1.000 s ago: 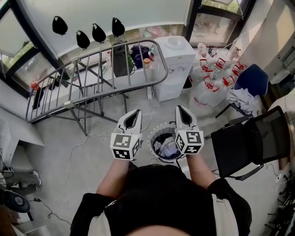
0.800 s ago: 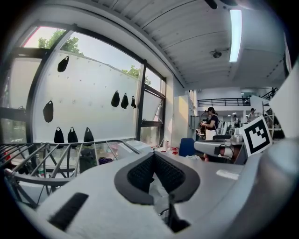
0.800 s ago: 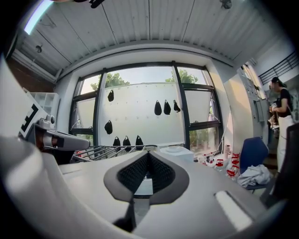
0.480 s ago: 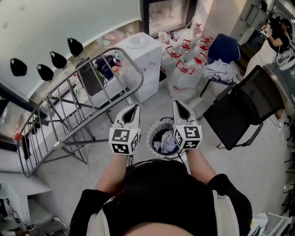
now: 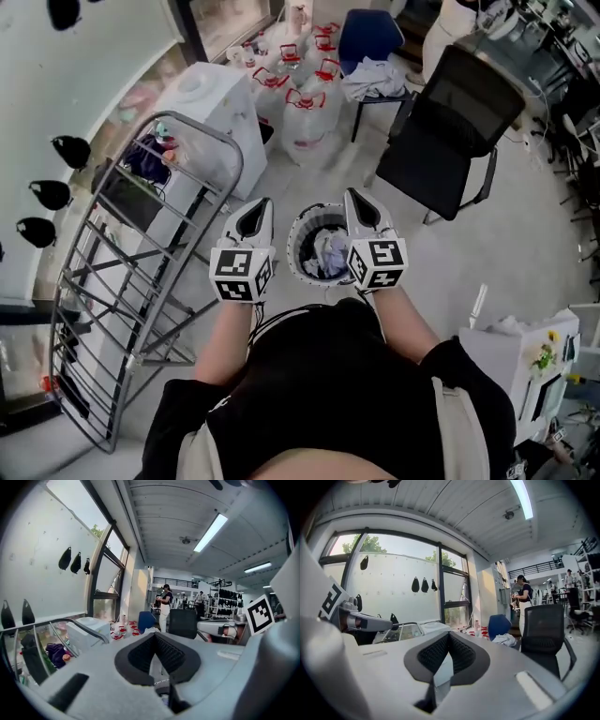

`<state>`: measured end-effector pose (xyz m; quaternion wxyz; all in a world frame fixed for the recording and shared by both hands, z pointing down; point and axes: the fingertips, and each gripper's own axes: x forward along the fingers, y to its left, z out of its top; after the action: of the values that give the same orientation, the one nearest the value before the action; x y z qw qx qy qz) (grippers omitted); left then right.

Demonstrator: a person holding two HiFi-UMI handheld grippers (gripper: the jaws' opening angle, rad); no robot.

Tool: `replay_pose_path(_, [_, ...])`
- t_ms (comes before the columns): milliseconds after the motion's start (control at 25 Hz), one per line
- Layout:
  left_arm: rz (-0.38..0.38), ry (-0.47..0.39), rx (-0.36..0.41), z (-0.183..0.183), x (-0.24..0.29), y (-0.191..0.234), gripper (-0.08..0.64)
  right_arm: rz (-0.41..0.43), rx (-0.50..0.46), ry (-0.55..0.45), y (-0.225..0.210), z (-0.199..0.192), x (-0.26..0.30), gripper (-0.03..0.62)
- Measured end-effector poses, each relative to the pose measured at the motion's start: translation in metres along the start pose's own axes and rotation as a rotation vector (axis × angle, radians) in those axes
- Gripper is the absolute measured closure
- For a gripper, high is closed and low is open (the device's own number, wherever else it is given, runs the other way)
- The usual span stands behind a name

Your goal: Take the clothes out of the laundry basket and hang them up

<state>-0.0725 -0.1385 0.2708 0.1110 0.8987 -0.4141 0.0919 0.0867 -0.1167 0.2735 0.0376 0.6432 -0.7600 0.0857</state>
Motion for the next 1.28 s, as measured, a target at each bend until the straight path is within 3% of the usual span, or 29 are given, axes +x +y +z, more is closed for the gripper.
replay_pose_path(360, [-0.164, 0.067, 0.012, -0.033, 0.019, -0.036, 0.55, -0.11, 0.048, 0.072, -0.018, -0.044, -0.039, 0.578])
replay_pose_path(400, [-0.18, 0.07, 0.013, -0.036, 0.022, -0.04, 0.44, -0.105, 0.056, 0.078, -0.021, -0.049, -0.041, 0.577])
replay_pose_path(440, [-0.194, 0.078, 0.015, -0.04, 0.026, -0.043, 0.322, -0.096, 0.066, 0.084, -0.024, -0.053, -0.042, 0.501])
replay_pose_path(480, [-0.201, 0.091, 0.017, -0.045, 0.029, -0.046, 0.282, -0.092, 0.077, 0.091, -0.028, -0.057, -0.043, 0.412])
replay_pose_path(520, [-0.204, 0.106, 0.018, -0.05, 0.033, -0.047, 0.27, -0.096, 0.087, 0.098, -0.033, -0.061, -0.044, 0.388])
replay_pose_path(720, [-0.204, 0.174, 0.004, -0.067, 0.045, -0.054, 0.252, -0.128, 0.124, 0.145, -0.057, -0.078, -0.049, 0.386])
replay_pose_path(1280, [-0.184, 0.297, -0.037, -0.119, 0.067, -0.05, 0.252, -0.111, 0.113, 0.316, -0.08, -0.142, -0.036, 0.387])
